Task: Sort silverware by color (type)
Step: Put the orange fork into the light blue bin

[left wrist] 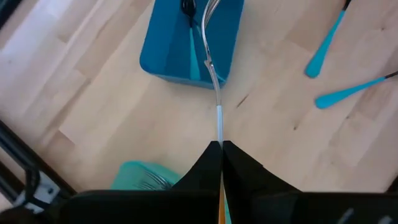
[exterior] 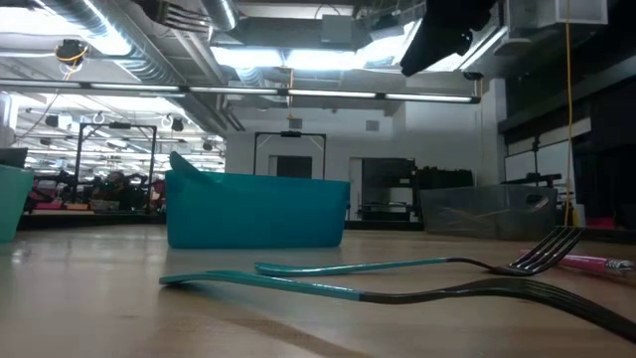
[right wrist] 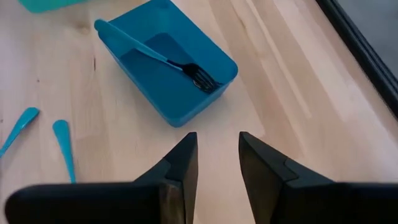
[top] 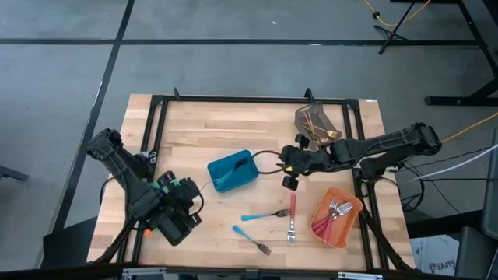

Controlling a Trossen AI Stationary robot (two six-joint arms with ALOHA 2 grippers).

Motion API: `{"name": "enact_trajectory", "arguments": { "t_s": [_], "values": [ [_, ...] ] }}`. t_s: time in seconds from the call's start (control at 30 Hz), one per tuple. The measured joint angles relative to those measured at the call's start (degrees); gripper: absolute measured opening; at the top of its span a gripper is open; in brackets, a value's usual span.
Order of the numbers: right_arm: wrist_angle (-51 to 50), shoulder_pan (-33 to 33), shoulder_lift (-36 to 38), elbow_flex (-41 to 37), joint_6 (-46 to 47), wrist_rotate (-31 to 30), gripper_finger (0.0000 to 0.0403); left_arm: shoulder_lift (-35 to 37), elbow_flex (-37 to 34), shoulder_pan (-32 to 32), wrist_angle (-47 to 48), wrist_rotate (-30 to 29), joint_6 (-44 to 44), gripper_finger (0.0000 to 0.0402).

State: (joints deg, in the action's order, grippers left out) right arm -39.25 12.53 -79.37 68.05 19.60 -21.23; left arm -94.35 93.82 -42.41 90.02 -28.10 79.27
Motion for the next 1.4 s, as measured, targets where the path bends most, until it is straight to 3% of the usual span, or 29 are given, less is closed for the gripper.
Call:
{"name": "enact_trajectory", "arguments": {
  "t_s": [0.17,0.47,0.9,1.3,1.4],
  "values": [
    [0.7,-1.9,0.0,0.0,-2.8,1.9,0.0104,0.0,-0.8,-1.7,-0.1,2.0,5.4,0.0],
    [0.7,-4.8,0.0,0.0,-6.6,2.9,0.0104,0.0,-11.2,-6.1,0.0,13.1,20.0,0.0],
    [0.7,-7.5,0.0,0.0,-7.1,2.9,0.0104,0.0,-18.2,-13.4,-0.3,20.3,38.6,0.0],
    [1.7,-7.3,0.0,0.0,-9.4,2.9,0.0104,0.0,-28.6,-14.8,-12.5,20.5,42.8,0.0],
    [2.3,-7.3,0.0,0.0,-9.6,2.9,0.0104,0.0,-30.4,-14.8,-14.0,23.5,43.3,0.0]
  ]
}}
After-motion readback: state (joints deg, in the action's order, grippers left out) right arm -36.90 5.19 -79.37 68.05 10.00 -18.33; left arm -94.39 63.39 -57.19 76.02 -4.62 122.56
